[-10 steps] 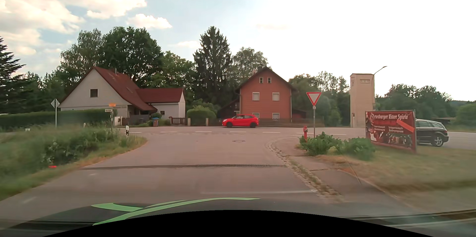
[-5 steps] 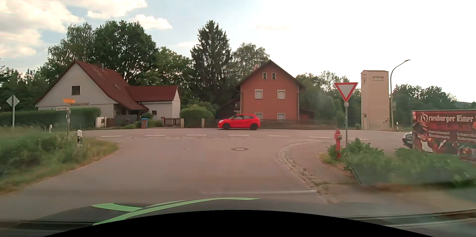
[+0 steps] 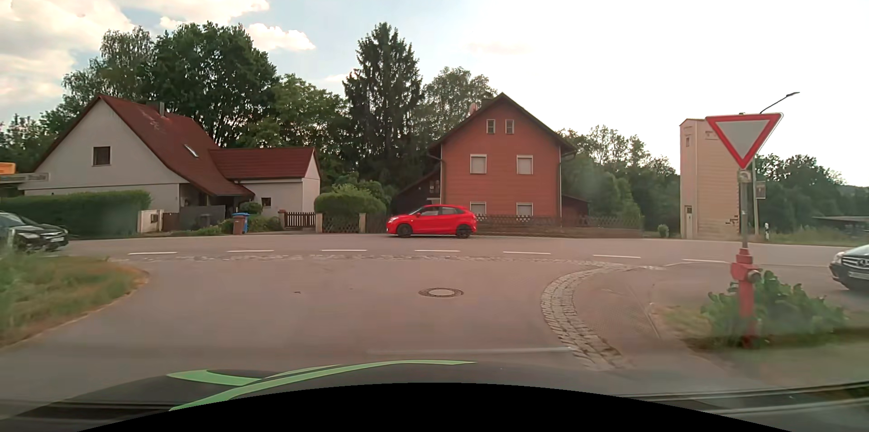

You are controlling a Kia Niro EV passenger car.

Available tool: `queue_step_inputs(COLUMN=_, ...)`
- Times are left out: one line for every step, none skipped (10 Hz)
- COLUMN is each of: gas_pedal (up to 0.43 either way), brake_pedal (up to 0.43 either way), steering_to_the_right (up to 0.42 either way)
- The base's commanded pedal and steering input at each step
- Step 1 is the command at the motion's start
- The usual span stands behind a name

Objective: Follow the waypoints while adhering to traffic rules and regulations

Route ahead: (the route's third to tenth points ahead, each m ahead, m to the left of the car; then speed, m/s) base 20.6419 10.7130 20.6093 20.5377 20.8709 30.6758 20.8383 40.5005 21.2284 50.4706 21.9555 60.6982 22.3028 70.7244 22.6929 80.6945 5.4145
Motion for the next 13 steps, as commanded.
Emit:
queue_step_inputs(gas_pedal=0.0, brake_pedal=0.274, steering_to_the_right=0.001)
queue_step_inputs(gas_pedal=0.0, brake_pedal=0.274, steering_to_the_right=0.001)
queue_step_inputs(gas_pedal=0.0, brake_pedal=0.268, steering_to_the_right=0.002)
queue_step_inputs(gas_pedal=0.0, brake_pedal=0.262, steering_to_the_right=0.001)
queue_step_inputs(gas_pedal=0.0, brake_pedal=0.256, steering_to_the_right=0.001)
queue_step_inputs(gas_pedal=0.0, brake_pedal=0.25, steering_to_the_right=0.002)
queue_step_inputs(gas_pedal=0.0, brake_pedal=0.244, steering_to_the_right=0.002)
queue_step_inputs(gas_pedal=0.0, brake_pedal=0.244, steering_to_the_right=0.001)
queue_step_inputs(gas_pedal=0.0, brake_pedal=0.232, steering_to_the_right=0.002)
queue_step_inputs(gas_pedal=0.0, brake_pedal=0.232, steering_to_the_right=0.002)
queue_step_inputs(gas_pedal=0.0, brake_pedal=0.226, steering_to_the_right=0.003)
queue_step_inputs(gas_pedal=0.0, brake_pedal=0.22, steering_to_the_right=0.004)
queue_step_inputs(gas_pedal=0.0, brake_pedal=0.22, steering_to_the_right=0.004)
